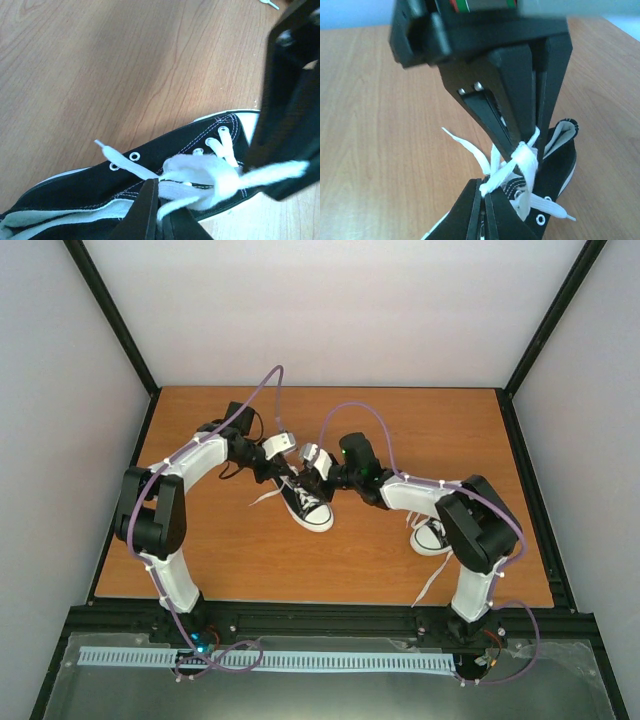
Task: Tie the shoes
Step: Cross the shoelace with the shoelace, then tie the shoelace on the shoe.
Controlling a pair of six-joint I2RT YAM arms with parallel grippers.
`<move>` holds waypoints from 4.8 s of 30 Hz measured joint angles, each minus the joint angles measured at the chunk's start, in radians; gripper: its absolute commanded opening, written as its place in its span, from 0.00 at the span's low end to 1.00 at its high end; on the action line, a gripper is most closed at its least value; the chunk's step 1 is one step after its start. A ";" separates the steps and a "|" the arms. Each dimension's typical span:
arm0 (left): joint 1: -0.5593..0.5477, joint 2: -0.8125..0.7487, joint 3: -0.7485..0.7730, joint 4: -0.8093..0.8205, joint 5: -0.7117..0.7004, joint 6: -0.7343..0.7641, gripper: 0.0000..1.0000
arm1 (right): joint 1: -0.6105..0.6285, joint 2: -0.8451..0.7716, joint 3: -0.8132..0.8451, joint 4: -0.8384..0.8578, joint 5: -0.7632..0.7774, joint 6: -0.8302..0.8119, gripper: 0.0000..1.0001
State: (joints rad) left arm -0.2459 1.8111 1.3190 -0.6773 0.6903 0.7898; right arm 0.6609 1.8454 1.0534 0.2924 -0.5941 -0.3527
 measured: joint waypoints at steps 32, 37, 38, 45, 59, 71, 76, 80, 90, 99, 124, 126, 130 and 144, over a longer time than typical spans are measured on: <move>-0.010 -0.030 -0.063 0.007 0.060 -0.004 0.29 | -0.050 -0.048 0.306 -0.641 -0.340 0.526 0.03; 0.001 -0.031 -0.057 -0.069 0.027 0.051 0.69 | -0.045 -0.048 0.359 -0.781 -0.233 0.492 0.03; 0.004 -0.031 -0.051 -0.092 0.022 0.066 0.75 | -0.044 -0.048 0.367 -0.801 -0.204 0.483 0.03; 0.010 -0.070 -0.042 -0.166 -0.113 0.146 0.81 | -0.043 -0.043 0.378 -0.898 -0.114 0.426 0.03; 0.010 0.043 -0.161 0.046 -0.448 0.109 0.33 | -0.043 -0.024 0.512 -1.110 0.085 0.317 0.03; 0.022 -0.043 -0.219 0.047 -0.481 0.061 0.01 | -0.043 -0.020 0.550 -1.239 0.328 0.270 0.03; 0.036 -0.100 -0.221 0.045 -0.516 0.029 0.01 | -0.043 -0.020 0.598 -1.297 0.465 0.270 0.03; 0.051 -0.089 -0.226 0.044 -0.537 -0.002 0.01 | -0.043 -0.020 0.594 -1.298 0.511 0.263 0.03; -0.101 0.147 -0.028 0.051 -0.557 -0.109 0.01 | -0.043 0.050 0.410 -1.133 0.331 0.268 0.03; -0.124 0.231 0.087 0.032 -0.474 -0.150 0.01 | -0.052 0.061 0.241 -1.001 0.226 0.320 0.03; 0.406 -0.039 -0.131 -0.043 -0.571 -0.101 0.01 | -0.275 -0.058 0.010 -0.795 0.208 0.398 0.03; 0.417 -0.036 -0.131 -0.021 -0.606 -0.092 0.01 | -0.288 -0.058 0.003 -0.779 0.199 0.401 0.03; 0.418 -0.036 -0.134 0.023 -0.648 -0.075 0.01 | -0.300 -0.058 -0.006 -0.763 0.189 0.402 0.03; 0.418 -0.032 -0.136 0.023 -0.620 -0.071 0.01 | -0.311 -0.058 0.000 -0.775 0.175 0.401 0.03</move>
State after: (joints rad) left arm 0.1726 1.7794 1.1831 -0.6540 0.0700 0.7185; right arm 0.3500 1.7874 1.0531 -0.4828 -0.4191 0.0479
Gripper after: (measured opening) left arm 0.024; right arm 0.030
